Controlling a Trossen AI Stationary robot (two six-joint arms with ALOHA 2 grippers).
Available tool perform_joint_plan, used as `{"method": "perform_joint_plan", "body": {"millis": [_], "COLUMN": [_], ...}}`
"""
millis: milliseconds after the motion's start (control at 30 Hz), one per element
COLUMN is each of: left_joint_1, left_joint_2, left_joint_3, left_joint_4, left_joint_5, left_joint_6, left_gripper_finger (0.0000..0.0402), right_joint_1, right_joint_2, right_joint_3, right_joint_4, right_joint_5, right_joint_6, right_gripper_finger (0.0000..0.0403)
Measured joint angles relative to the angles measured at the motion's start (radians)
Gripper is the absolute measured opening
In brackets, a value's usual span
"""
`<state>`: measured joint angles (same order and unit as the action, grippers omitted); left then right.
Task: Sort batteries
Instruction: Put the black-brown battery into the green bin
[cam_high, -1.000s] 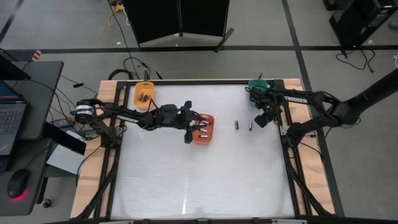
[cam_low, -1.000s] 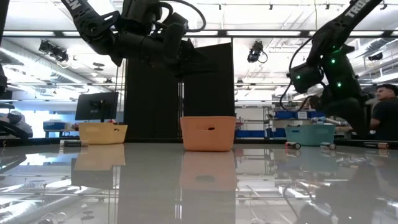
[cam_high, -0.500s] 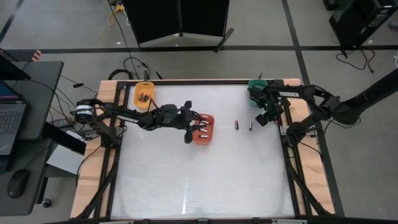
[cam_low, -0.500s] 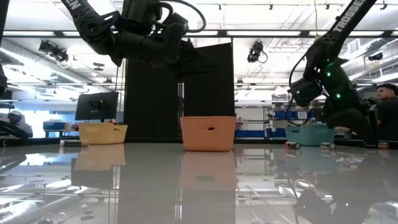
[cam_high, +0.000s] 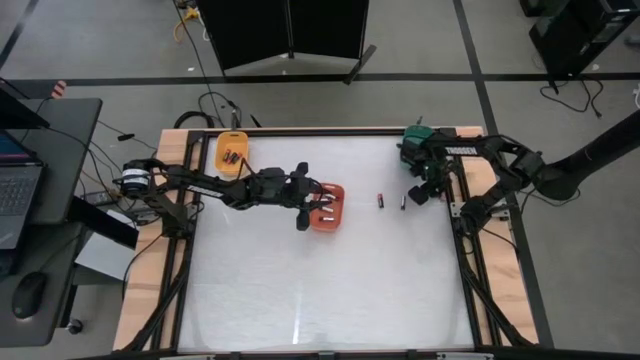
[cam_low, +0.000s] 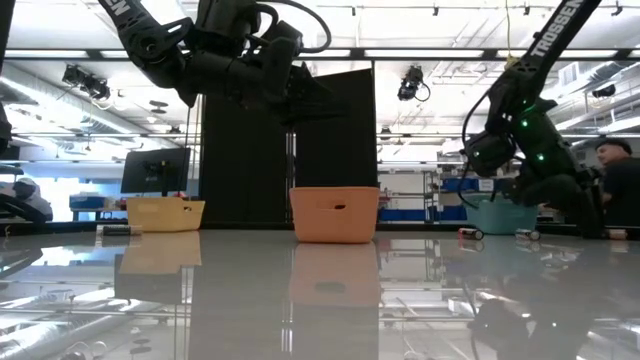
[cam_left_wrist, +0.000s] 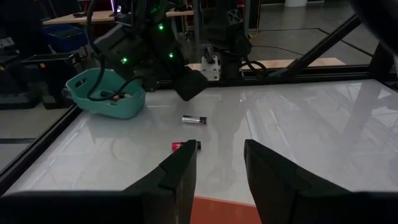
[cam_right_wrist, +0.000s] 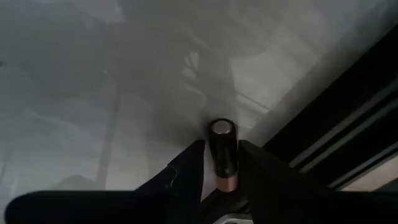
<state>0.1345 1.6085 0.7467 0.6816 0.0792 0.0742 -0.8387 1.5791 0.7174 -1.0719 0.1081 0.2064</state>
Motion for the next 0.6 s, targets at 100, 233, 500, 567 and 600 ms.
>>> {"method": "perform_joint_plan", "body": {"millis": [100, 233, 500, 567, 600], "left_joint_1": [0.0, 0.0, 0.0, 0.0, 0.0], "left_joint_2": [0.0, 0.0, 0.0, 0.0, 0.0], "left_joint_3": [0.0, 0.0, 0.0, 0.0, 0.0], "left_joint_4": [0.001, 0.006, 0.006, 0.006, 0.006], "left_joint_5": [0.0, 0.0, 0.0, 0.0, 0.0], "left_joint_6": [0.0, 0.0, 0.0, 0.0, 0.0], "left_gripper_finger": [0.0143, 0.0143, 0.0143, 0.0143, 0.0143], "right_joint_1": [0.015, 0.038, 0.098, 0.117, 0.128], "right_joint_2": [0.0, -0.001, -0.001, -0.001, -0.002], "right_joint_3": [0.0, 0.0, 0.033, 0.045, 0.053], "right_joint_4": [0.002, 0.002, -0.005, -0.013, -0.014], "right_joint_5": [-0.005, -0.009, -0.016, -0.021, -0.032], "right_joint_6": [-0.003, -0.004, -0.057, -0.072, -0.075], "right_gripper_finger": [0.0095, 0.0071, 0.006, 0.0059, 0.0058]}}
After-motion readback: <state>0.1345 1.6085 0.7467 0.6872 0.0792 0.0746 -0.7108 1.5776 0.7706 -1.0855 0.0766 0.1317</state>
